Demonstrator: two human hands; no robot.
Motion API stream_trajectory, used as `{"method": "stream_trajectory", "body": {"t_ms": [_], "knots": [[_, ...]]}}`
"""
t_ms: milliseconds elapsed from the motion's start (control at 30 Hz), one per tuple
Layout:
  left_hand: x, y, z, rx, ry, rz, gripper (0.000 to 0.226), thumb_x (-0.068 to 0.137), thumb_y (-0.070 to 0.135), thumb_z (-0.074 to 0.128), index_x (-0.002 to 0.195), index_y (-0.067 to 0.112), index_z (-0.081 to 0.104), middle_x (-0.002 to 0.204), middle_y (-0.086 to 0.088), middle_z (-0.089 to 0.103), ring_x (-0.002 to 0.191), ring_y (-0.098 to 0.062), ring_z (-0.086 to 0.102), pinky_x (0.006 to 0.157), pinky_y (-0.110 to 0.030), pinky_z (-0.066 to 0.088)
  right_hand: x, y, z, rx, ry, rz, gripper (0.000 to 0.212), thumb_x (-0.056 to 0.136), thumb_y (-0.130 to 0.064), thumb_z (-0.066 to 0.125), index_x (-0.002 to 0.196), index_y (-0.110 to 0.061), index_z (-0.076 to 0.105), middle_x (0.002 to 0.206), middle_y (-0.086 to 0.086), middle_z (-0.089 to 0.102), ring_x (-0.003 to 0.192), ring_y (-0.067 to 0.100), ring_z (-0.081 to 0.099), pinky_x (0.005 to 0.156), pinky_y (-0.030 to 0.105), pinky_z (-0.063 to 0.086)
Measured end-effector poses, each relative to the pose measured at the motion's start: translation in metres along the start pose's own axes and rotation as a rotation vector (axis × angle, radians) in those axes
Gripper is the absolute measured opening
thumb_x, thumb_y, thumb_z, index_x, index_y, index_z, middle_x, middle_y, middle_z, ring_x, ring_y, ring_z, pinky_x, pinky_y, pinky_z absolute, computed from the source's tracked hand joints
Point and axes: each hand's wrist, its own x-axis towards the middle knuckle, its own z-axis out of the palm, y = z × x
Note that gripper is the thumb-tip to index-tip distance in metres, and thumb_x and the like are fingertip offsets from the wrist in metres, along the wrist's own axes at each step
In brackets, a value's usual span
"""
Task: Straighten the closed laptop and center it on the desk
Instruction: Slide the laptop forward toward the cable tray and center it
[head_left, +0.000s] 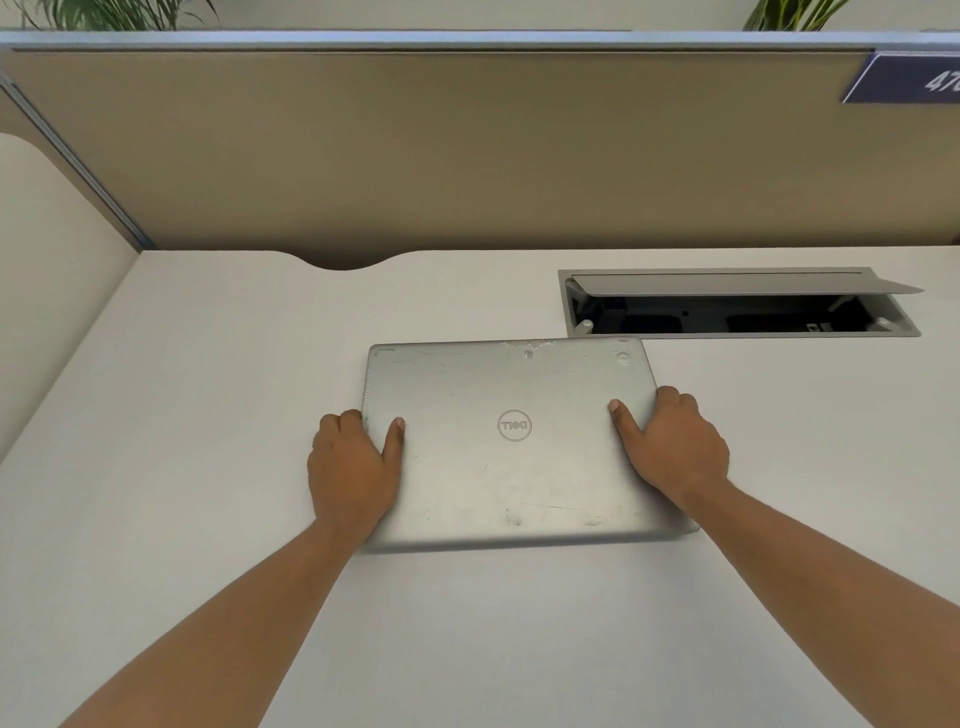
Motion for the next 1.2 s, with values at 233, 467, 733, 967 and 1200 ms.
{"method": "stream_trajectory", "body": {"t_ms": [233, 467, 733, 967, 1200], "knots": [[-0.006, 0.013, 0.005, 0.144, 0.024, 0.062, 0.052, 0.092, 0.041, 0.047, 0.127, 0.003, 0.049, 0.131, -0.021, 0.051, 0.116, -0.037, 0.049, 0.094, -0.048, 0.032, -0.013, -0.017, 0.004, 0.075, 0.073, 0.063, 0.062, 0.088, -0.055, 0.045, 0.119, -0.002, 0.048, 0.115, 0.019, 0.054, 0.105, 0.037, 0.050, 0.085, 0.045, 0.044], [-0.004, 0.042, 0.018, 0.063, -0.085, 0.277, 0.060, 0.097, 0.043, 0.034, 0.145, 0.007, 0.033, 0.161, -0.010, 0.022, 0.148, -0.024, 0.017, 0.116, -0.042, 0.020, -0.011, -0.031, 0.009, 0.064, 0.012, -0.284, 0.062, 0.097, -0.038, 0.037, 0.149, -0.006, 0.027, 0.158, 0.011, 0.027, 0.147, 0.026, 0.017, 0.120, 0.038, 0.014], [-0.001, 0.052, 0.033, 0.075, -0.204, 0.423, 0.058, 0.101, 0.036, 0.021, 0.154, 0.011, 0.014, 0.165, -0.002, 0.007, 0.151, -0.015, 0.000, 0.122, -0.032, -0.003, -0.003, -0.042, 0.020, 0.067, -0.099, -0.486, 0.053, 0.100, -0.020, 0.028, 0.151, -0.009, 0.023, 0.161, 0.006, 0.019, 0.149, 0.019, 0.010, 0.121, 0.032, 0.008], [-0.004, 0.051, 0.036, 0.126, -0.212, 0.423, 0.057, 0.101, 0.033, 0.016, 0.154, 0.012, 0.011, 0.165, -0.001, 0.007, 0.151, -0.014, 0.001, 0.121, -0.031, -0.001, -0.006, -0.041, 0.021, 0.022, -0.102, -0.512, 0.054, 0.101, -0.025, 0.024, 0.152, -0.008, 0.020, 0.162, 0.006, 0.015, 0.149, 0.017, 0.010, 0.121, 0.032, 0.006], [-0.004, 0.052, 0.037, 0.123, -0.210, 0.415, 0.057, 0.101, 0.031, 0.016, 0.154, 0.011, 0.011, 0.165, -0.002, 0.007, 0.151, -0.014, 0.001, 0.122, -0.031, 0.000, -0.006, -0.042, 0.022, 0.005, -0.110, -0.500, 0.055, 0.100, -0.027, 0.022, 0.152, -0.008, 0.018, 0.162, 0.006, 0.015, 0.149, 0.017, 0.010, 0.121, 0.031, 0.005]]}}
